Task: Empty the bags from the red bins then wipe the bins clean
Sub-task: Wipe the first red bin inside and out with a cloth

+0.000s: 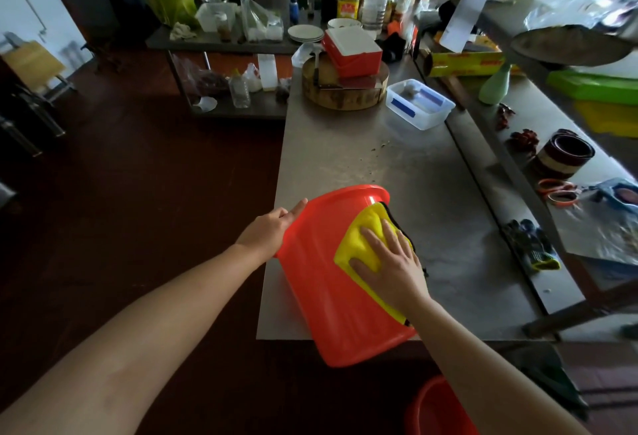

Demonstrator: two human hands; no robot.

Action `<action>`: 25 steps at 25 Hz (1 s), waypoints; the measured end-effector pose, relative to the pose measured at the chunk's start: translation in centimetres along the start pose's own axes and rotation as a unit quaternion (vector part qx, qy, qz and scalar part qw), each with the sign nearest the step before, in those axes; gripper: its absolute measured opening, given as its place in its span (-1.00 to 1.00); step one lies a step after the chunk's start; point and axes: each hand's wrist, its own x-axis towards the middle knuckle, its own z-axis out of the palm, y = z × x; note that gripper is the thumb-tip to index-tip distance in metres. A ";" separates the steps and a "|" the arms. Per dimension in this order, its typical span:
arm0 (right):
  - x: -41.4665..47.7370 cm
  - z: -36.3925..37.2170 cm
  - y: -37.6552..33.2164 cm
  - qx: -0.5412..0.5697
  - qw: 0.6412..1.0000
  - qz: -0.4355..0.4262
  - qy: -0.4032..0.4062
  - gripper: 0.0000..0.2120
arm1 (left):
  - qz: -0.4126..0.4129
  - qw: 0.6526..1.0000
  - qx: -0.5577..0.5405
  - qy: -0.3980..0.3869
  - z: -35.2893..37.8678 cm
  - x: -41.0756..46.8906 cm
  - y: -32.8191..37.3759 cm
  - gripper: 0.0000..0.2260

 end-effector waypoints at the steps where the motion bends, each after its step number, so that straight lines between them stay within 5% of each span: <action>1: 0.1 -0.2 0.8 0.031 0.999 0.029 -0.010 -0.28 | -0.004 1.000 0.009 0.003 -0.1 0.0 0.1 -0.29; 7: -0.4 -0.7 3.4 0.167 0.975 0.139 -0.051 -0.24 | -0.029 0.999 0.016 0.008 -0.1 0.0 0.5 -0.24; 11: -2.9 0.5 -0.5 0.019 0.999 0.037 -0.012 -0.23 | -0.007 1.000 0.023 -0.006 -0.9 1.4 0.7 -0.28; 17: -4.7 3.1 -7.0 -0.112 0.985 -0.128 -0.002 -0.34 | 0.006 0.998 0.054 -0.007 -1.8 3.7 0.8 -0.29; 25: -4.3 3.4 -6.8 -0.141 0.975 -0.172 -0.002 -0.36 | 0.070 0.996 0.059 0.021 -0.4 3.3 1.2 -0.17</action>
